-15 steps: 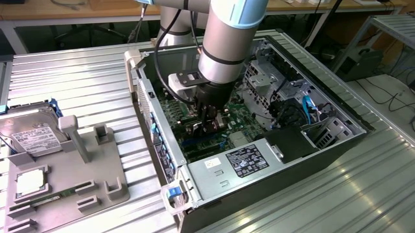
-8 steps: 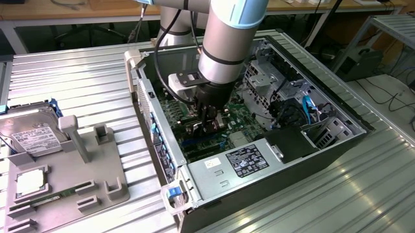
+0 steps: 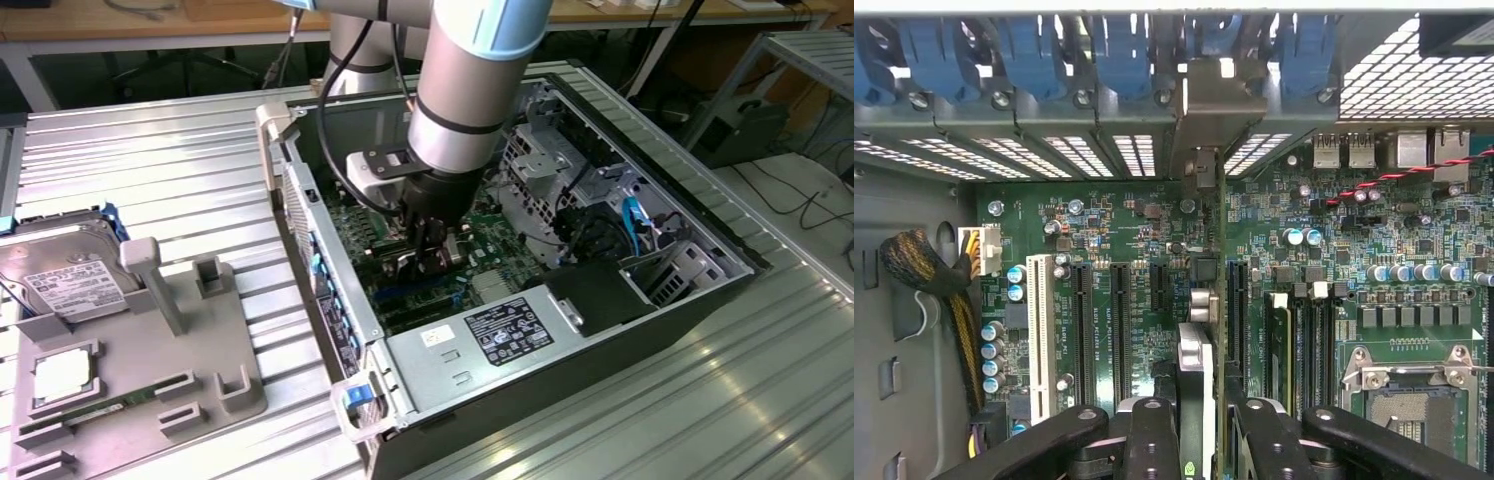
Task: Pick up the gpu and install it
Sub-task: 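Press down on the gpu until it lock into place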
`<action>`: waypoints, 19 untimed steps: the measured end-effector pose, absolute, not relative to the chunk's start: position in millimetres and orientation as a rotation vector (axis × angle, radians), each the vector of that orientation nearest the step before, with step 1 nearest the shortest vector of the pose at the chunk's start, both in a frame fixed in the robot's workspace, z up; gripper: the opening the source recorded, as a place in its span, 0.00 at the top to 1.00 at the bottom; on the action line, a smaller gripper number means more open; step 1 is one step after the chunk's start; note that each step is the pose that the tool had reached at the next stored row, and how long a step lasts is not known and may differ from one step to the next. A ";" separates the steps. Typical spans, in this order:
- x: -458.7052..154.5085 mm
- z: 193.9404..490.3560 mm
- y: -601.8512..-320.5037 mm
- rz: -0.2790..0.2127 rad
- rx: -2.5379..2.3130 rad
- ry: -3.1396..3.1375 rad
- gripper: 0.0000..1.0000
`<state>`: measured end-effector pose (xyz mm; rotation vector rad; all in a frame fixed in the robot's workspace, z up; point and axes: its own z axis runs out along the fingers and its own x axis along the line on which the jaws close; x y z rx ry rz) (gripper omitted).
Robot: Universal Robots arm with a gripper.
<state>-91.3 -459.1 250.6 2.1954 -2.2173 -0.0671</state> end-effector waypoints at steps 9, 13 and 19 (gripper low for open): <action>-91.4 248.5 -459.1 -0.067 2.196 -2.217 0.73; -91.4 248.4 -459.1 -0.067 2.196 -2.217 0.73; -91.4 248.4 -459.1 -0.067 2.196 -2.217 0.73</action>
